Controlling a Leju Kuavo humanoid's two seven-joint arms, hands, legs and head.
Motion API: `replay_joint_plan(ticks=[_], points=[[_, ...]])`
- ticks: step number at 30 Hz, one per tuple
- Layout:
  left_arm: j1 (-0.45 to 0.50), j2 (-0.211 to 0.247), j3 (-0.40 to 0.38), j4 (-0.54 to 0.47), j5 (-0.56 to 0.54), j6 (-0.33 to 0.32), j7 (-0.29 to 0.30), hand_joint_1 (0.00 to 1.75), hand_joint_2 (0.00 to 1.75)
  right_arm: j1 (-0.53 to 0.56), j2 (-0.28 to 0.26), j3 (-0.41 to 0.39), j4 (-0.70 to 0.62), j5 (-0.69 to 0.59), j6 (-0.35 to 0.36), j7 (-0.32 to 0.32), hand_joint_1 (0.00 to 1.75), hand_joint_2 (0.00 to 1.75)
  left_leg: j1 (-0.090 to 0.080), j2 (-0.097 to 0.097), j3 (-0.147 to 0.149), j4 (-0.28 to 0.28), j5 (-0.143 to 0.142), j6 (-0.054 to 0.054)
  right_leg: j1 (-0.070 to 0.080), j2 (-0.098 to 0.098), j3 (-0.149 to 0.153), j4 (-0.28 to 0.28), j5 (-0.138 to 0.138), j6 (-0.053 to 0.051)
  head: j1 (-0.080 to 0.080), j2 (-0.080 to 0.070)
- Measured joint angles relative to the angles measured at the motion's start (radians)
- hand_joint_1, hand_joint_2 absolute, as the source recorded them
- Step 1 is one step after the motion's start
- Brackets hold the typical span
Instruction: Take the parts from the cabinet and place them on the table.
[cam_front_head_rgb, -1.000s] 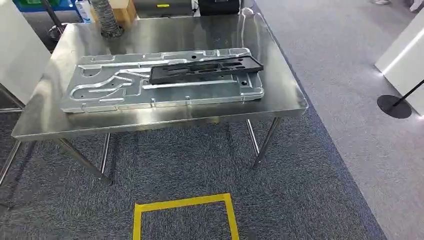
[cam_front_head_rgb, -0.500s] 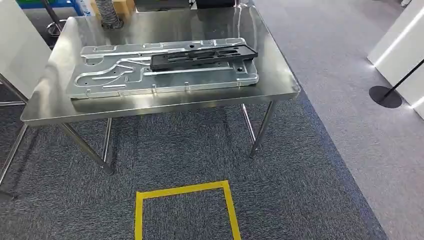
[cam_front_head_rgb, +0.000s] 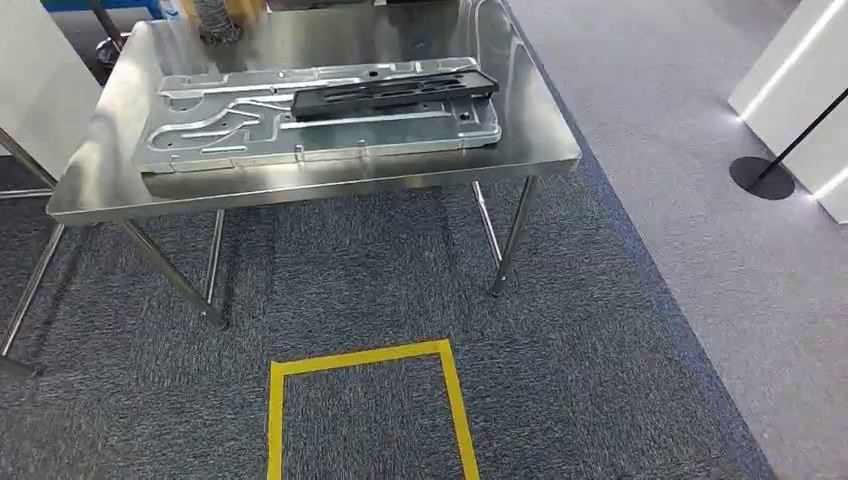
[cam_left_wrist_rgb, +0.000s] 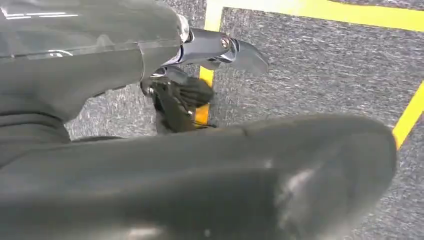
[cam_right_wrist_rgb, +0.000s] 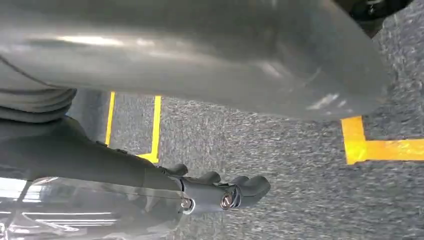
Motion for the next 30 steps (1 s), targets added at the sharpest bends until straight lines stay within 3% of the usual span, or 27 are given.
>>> replay_joint_plan(ticks=[2,3,4,6,8,9,10,11,12,13,14,15,17,19,20,21,22,23,24,25,26,28,29,30], points=[[0.0,0.0,0.0,0.0,-0.003,-0.006,-0.005,0.0,0.0,-0.002,-0.003,-0.005,0.004,0.0,0.006,-0.007,0.0,0.0,-0.004,0.0,-0.011,0.003,0.002,0.006,-0.003,0.0,-0.007,0.001,0.014,0.009,0.0,0.0],[0.001,0.0,0.0,0.0,-0.004,-0.005,-0.006,0.0,0.0,-0.003,-0.003,-0.006,0.006,0.0,0.009,-0.01,0.0,0.0,-0.003,0.001,-0.017,0.0,0.008,0.015,-0.002,0.001,-0.008,0.0,0.021,0.016,0.0,0.0],[-0.002,0.0,0.0,0.0,-0.004,-0.005,-0.009,0.0,0.0,-0.005,-0.003,-0.008,0.006,0.001,0.011,-0.013,0.0,0.0,0.005,0.006,-0.021,-0.009,0.02,0.029,-0.004,0.004,-0.015,0.006,0.009,0.022,0.0,0.0],[-0.008,0.001,0.0,0.0,-0.004,-0.001,-0.014,0.0,0.0,-0.007,-0.003,-0.008,0.007,0.001,0.011,-0.018,0.0,0.0,0.002,0.006,-0.035,-0.005,0.033,0.048,-0.009,0.005,-0.043,0.089,-0.079,0.031,0.0,0.0],[-0.009,0.001,0.0,0.0,-0.002,0.002,-0.018,0.0,0.0,-0.007,-0.003,-0.009,0.008,0.004,0.011,-0.022,0.0,0.0,-0.002,0.007,-0.055,-0.001,0.044,0.051,-0.014,0.005,-0.095,0.261,-0.179,0.038,0.0,0.0],[-0.009,0.002,0.0,0.0,-0.001,0.003,-0.019,0.0,0.0,-0.007,-0.002,-0.009,0.009,0.006,0.012,-0.024,0.0,0.0,-0.004,0.008,-0.066,0.003,0.05,0.051,-0.017,0.005,-0.106,0.315,-0.196,0.04,0.0,0.0],[-0.01,0.002,0.0,0.0,-0.001,0.005,-0.019,0.0,0.0,-0.008,-0.002,-0.009,0.01,0.009,0.012,-0.025,0.0,0.0,-0.004,0.009,-0.077,0.008,0.055,0.05,-0.02,0.005,-0.096,0.324,-0.186,0.042,0.0,0.0],[-0.011,0.002,0.0,0.0,-0.001,0.009,-0.019,0.0,0.0,-0.008,-0.002,-0.009,0.01,0.012,0.012,-0.026,0.0,0.0,-0.004,0.009,-0.089,0.014,0.059,0.048,-0.02,0.005,-0.066,0.29,-0.159,0.042,0.0,0.0],[-0.012,0.002,0.0,0.0,0.0,0.013,-0.018,0.0,0.0,-0.01,-0.002,-0.009,0.01,0.016,0.012,-0.027,0.0,0.0,-0.004,0.009,-0.1,0.02,0.062,0.046,-0.02,0.005,-0.02,0.221,-0.125,0.039,0.0,0.0],[-0.013,0.002,0.0,0.0,0.0,0.013,-0.016,0.0,0.0,-0.012,-0.002,-0.009,0.01,0.018,0.012,-0.027,0.0,0.0,-0.004,0.008,-0.11,0.027,0.065,0.044,-0.02,0.005,0.042,0.127,-0.093,0.035,0.0,0.0],[-0.013,0.002,0.0,0.0,0.0,0.014,-0.016,0.0,0.0,-0.016,-0.002,-0.009,0.01,0.019,0.012,-0.027,0.0,0.0,-0.004,0.008,-0.116,0.034,0.068,0.041,-0.017,0.005,0.104,0.032,-0.087,0.026,0.0,0.0],[-0.014,0.002,0.0,0.0,0.0,0.015,-0.015,0.0,0.0,-0.02,-0.002,-0.009,0.01,0.019,0.012,-0.027,0.0,0.0,-0.008,0.009,-0.123,0.038,0.072,0.035,-0.01,0.005,0.126,-0.011,-0.101,0.023,0.0,0.0],[-0.019,0.002,0.0,0.0,0.001,0.016,-0.011,0.0,0.0,-0.021,-0.002,-0.009,0.01,0.019,0.012,-0.027,0.0,0.0,-0.003,0.011,-0.128,0.037,0.087,0.023,-0.006,0.006,0.113,-0.01,-0.092,0.018,0.0,0.0],[-0.02,0.002,0.002,0.0,0.009,0.017,-0.008,0.0,0.0,-0.022,-0.002,-0.009,0.01,0.022,0.012,-0.026,0.0,0.0,-0.007,0.008,-0.131,0.036,0.097,0.01,-0.012,0.004,0.105,-0.026,-0.072,0.003,0.0,0.0],[-0.021,0.002,0.003,0.0,0.01,0.018,-0.006,0.0,0.0,-0.025,-0.002,-0.009,0.01,0.023,0.013,-0.024,0.0,0.0,-0.002,0.004,-0.14,0.053,0.067,0.007,-0.014,-0.003,0.103,-0.028,-0.061,-0.003,0.0,0.0],[-0.021,0.002,0.004,0.0,0.015,0.019,-0.005,0.0,0.0,-0.025,-0.004,-0.009,0.01,0.024,0.014,-0.022,0.0,0.0,-0.002,0.002,-0.156,0.097,0.012,0.004,-0.013,-0.002,0.091,-0.027,-0.053,-0.01,0.0,0.0],[-0.021,0.001,0.004,0.0,0.016,0.02,-0.004,0.0,0.0,-0.025,-0.006,-0.009,0.01,0.027,0.016,-0.02,0.0,0.0,0.002,0.002,-0.177,0.169,-0.05,0.001,-0.011,-0.003,0.077,-0.023,-0.045,-0.016,0.0,0.0],[-0.022,0.0,0.004,0.0,0.017,0.02,-0.004,0.0,0.0,-0.025,-0.01,-0.009,0.01,0.029,0.018,-0.02,0.0,0.0,0.005,0.002,-0.195,0.245,-0.1,-0.003,-0.009,-0.003,0.063,-0.02,-0.036,-0.016,0.0,0.0],[-0.022,-0.001,0.005,0.0,0.017,0.019,-0.005,0.0,0.0,-0.025,-0.013,-0.009,0.01,0.032,0.018,-0.02,0.0,0.0,0.007,0.003,-0.206,0.307,-0.126,-0.006,-0.007,-0.003,0.047,-0.016,-0.027,-0.016,0.0,0.0],[-0.023,-0.003,0.005,0.0,0.017,0.018,-0.008,0.0,0.0,-0.025,-0.018,-0.008,0.01,0.035,0.024,-0.021,0.0,0.0,0.009,0.003,-0.202,0.336,-0.116,-0.008,-0.007,-0.003,0.029,-0.01,-0.017,-0.014,0.0,0.0],[-0.023,-0.003,0.005,0.0,0.017,0.016,-0.01,0.0,0.0,-0.025,-0.021,-0.008,0.01,0.037,0.026,-0.021,0.0,0.0,0.01,0.003,-0.182,0.326,-0.082,-0.01,-0.008,-0.003,0.011,-0.003,-0.009,-0.011,0.0,0.0],[-0.027,-0.007,0.005,0.0,0.015,0.015,-0.014,0.0,0.0,-0.025,-0.027,-0.007,0.01,0.039,0.029,-0.022,0.0,0.0,0.016,0.003,-0.094,0.212,-0.012,-0.013,-0.009,-0.002,-0.026,0.015,0.007,-0.003,0.0,0.0],[-0.03,-0.01,0.005,0.0,0.009,0.015,-0.013,0.0,0.0,-0.027,-0.029,-0.006,0.01,0.04,0.027,-0.022,0.0,0.0,0.019,0.002,-0.03,0.124,-0.01,-0.013,-0.009,-0.002,-0.041,0.028,0.013,0.003,0.0,0.0],[-0.034,-0.014,0.004,0.0,0.009,0.015,-0.013,0.0,0.0,-0.026,-0.032,-0.005,0.01,0.042,0.027,-0.022,0.0,0.0,0.016,-0.001,0.02,0.044,-0.045,-0.013,-0.006,-0.001,-0.054,0.037,0.017,0.009,0.0,0.0]])
